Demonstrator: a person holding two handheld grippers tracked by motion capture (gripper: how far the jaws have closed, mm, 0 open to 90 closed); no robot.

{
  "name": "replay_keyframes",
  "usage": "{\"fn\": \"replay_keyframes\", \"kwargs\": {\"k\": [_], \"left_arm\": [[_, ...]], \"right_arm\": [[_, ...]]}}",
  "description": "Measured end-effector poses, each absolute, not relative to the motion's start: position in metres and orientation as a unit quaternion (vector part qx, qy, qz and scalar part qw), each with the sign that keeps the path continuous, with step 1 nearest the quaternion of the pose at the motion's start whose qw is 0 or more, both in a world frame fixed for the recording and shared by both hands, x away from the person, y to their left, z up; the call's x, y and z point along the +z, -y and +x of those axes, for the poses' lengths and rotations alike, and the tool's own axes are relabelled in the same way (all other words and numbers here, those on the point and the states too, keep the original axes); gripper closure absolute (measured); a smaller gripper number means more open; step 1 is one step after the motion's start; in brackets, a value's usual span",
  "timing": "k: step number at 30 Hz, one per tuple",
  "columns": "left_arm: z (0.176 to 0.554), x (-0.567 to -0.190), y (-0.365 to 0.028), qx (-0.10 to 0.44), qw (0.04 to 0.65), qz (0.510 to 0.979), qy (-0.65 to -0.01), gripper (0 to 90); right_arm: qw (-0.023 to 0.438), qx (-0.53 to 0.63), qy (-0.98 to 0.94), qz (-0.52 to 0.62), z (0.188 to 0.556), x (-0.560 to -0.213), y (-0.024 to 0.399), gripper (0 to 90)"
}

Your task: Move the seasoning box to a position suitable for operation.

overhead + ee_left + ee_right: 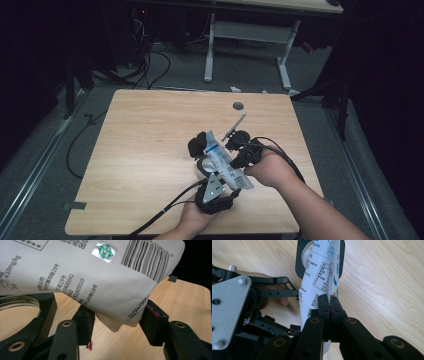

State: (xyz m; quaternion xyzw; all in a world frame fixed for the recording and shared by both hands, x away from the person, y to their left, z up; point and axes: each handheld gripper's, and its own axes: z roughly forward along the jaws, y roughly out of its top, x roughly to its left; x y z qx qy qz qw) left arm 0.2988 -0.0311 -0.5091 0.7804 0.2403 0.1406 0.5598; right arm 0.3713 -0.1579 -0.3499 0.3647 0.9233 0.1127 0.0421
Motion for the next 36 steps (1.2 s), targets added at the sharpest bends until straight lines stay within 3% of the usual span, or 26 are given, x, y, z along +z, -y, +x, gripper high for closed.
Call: {"fn": "replay_keyframes", "kwargs": {"k": [13, 36], "left_arm": [[0.295, -0.509, 0.025, 0.131, 0.570, 0.778, -0.231, 42.7], [0.291, -0.511, 0.009, 0.126, 0.575, 0.777, -0.225, 41.9]], "right_arm": [[0.045, 0.113, -0.923, 0.365, 0.372, -0.349, 0.159, 90.0], [0.048, 0.114, -0.923, 0.365, 0.374, -0.348, 0.160, 90.0]]}}
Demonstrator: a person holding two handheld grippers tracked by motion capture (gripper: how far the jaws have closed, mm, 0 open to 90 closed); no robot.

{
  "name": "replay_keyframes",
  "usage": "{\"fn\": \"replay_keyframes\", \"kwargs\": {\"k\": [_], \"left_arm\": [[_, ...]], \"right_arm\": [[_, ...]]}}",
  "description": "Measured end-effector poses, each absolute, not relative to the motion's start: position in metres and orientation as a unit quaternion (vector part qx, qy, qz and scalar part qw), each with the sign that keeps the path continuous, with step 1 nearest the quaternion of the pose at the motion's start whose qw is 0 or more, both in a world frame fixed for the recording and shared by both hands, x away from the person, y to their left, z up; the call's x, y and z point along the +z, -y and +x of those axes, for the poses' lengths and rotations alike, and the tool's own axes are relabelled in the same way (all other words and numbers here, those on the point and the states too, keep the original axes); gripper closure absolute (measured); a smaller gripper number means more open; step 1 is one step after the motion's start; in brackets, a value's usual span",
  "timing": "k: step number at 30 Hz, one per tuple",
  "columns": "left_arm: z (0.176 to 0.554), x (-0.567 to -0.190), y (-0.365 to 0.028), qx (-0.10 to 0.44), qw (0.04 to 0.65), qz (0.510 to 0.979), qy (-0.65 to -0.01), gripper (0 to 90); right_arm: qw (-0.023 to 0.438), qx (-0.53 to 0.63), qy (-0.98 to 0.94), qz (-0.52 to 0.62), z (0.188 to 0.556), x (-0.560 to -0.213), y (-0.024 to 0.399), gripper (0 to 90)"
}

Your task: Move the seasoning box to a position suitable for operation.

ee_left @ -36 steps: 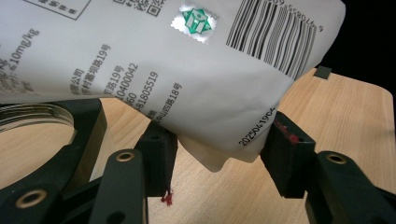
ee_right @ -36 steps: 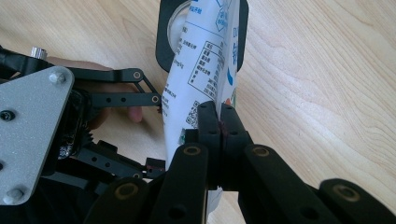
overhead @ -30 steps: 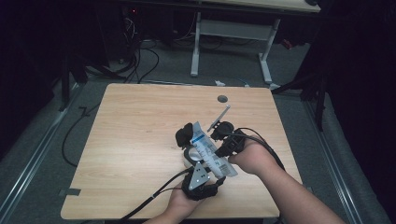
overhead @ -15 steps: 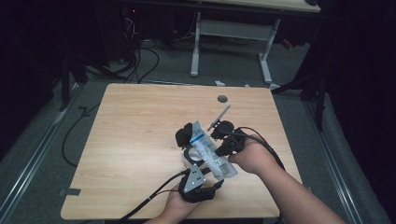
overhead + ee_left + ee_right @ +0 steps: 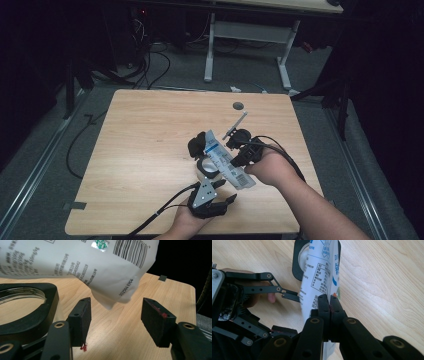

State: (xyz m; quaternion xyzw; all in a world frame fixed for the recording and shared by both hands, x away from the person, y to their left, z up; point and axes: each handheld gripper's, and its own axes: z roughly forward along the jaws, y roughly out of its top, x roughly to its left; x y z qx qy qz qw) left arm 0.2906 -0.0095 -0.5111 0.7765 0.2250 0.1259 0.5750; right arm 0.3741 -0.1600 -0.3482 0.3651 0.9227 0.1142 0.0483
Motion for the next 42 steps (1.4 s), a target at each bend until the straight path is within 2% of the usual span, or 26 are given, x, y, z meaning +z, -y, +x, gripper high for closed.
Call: {"fn": "replay_keyframes", "kwargs": {"k": [15, 31, 36, 42], "left_arm": [[0.299, -0.509, -0.032, 0.158, 0.557, 0.780, -0.237, 41.8], [0.331, -0.511, -0.122, 0.213, 0.522, 0.766, -0.308, 41.9], [0.341, -0.507, -0.151, 0.220, 0.528, 0.747, -0.340, 42.0], [0.343, -0.511, -0.164, 0.220, 0.525, 0.739, -0.360, 42.3]], "right_arm": [[0.050, 0.112, -0.922, 0.366, 0.373, -0.348, 0.160, 90.0], [0.053, 0.114, -0.921, 0.369, 0.373, -0.346, 0.164, 90.0], [0.054, 0.117, -0.918, 0.375, 0.371, -0.345, 0.170, 90.0], [0.055, 0.114, -0.914, 0.385, 0.371, -0.349, 0.182, 90.0]]}}
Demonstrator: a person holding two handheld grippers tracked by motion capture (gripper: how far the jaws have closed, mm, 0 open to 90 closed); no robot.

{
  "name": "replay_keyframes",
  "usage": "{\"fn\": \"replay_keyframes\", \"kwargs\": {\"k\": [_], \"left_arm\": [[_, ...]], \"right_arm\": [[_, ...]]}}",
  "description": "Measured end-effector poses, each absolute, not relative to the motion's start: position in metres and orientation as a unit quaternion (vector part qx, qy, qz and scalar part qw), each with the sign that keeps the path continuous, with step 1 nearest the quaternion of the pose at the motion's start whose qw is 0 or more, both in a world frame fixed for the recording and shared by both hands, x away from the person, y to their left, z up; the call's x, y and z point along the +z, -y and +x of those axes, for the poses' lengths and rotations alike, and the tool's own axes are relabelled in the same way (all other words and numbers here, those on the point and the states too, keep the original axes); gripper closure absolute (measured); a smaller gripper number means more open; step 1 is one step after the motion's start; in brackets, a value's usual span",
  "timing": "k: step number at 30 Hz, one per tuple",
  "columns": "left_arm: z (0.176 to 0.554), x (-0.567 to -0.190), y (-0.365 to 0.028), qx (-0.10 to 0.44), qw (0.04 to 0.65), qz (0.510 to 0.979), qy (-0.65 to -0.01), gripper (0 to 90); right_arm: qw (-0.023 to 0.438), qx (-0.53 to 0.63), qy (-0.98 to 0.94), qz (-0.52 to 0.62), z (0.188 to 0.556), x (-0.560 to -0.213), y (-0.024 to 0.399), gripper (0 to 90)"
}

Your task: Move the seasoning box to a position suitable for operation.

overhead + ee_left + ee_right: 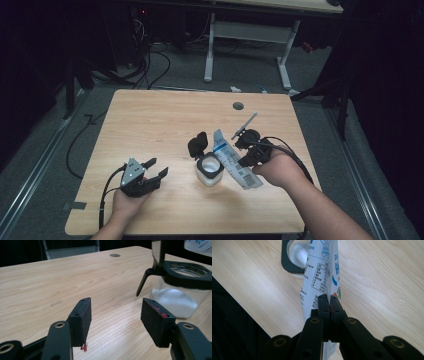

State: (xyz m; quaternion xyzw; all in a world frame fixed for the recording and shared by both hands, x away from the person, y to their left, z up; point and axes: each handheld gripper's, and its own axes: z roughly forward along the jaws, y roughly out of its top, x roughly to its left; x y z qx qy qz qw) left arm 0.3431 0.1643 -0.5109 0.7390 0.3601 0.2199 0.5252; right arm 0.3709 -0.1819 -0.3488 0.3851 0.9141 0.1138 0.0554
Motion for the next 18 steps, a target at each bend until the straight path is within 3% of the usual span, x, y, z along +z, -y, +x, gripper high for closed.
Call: {"fn": "replay_keyframes", "kwargs": {"k": [18], "left_arm": [[0.343, -0.511, -0.165, 0.213, 0.528, 0.736, -0.366, 42.4]], "right_arm": [[0.060, 0.106, -0.894, 0.432, 0.378, -0.376, 0.227, 90.0]]}}
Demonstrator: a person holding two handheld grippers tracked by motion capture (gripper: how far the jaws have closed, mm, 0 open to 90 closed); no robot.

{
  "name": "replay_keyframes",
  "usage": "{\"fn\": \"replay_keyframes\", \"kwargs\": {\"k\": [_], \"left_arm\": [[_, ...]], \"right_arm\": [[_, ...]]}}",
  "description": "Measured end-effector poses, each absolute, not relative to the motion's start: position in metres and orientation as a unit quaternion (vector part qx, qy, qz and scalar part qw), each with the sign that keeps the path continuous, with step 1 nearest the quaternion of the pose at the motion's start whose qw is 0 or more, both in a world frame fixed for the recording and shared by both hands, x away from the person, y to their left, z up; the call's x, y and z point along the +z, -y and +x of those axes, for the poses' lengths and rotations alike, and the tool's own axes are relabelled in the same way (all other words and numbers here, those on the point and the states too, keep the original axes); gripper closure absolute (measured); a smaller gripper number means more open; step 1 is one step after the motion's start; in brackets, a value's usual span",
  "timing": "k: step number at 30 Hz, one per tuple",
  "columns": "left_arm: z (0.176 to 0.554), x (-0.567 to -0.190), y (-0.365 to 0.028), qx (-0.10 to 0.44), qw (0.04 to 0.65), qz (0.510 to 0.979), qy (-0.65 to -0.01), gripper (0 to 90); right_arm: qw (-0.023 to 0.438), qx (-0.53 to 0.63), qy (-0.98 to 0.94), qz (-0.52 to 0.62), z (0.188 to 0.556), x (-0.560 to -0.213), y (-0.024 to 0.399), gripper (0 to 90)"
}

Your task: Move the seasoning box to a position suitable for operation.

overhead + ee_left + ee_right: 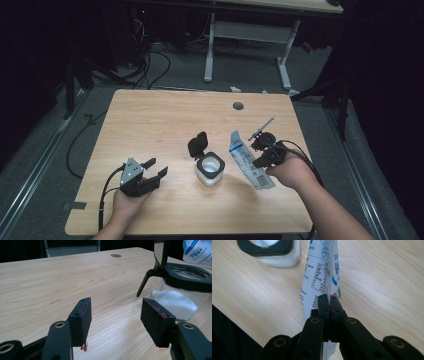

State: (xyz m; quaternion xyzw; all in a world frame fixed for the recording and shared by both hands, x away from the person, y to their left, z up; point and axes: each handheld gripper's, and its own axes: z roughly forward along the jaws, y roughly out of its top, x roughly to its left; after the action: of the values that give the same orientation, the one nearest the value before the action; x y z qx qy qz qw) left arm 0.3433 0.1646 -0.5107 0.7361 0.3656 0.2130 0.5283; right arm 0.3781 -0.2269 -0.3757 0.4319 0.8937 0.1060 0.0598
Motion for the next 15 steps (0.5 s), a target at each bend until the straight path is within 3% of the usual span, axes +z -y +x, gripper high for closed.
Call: {"fn": "replay_keyframes", "kwargs": {"k": [15], "left_arm": [[0.343, -0.510, -0.167, 0.211, 0.531, 0.732, -0.371, 42.4]], "right_arm": [[0.056, 0.097, -0.884, 0.453, 0.386, -0.400, 0.249, 90.0]]}}
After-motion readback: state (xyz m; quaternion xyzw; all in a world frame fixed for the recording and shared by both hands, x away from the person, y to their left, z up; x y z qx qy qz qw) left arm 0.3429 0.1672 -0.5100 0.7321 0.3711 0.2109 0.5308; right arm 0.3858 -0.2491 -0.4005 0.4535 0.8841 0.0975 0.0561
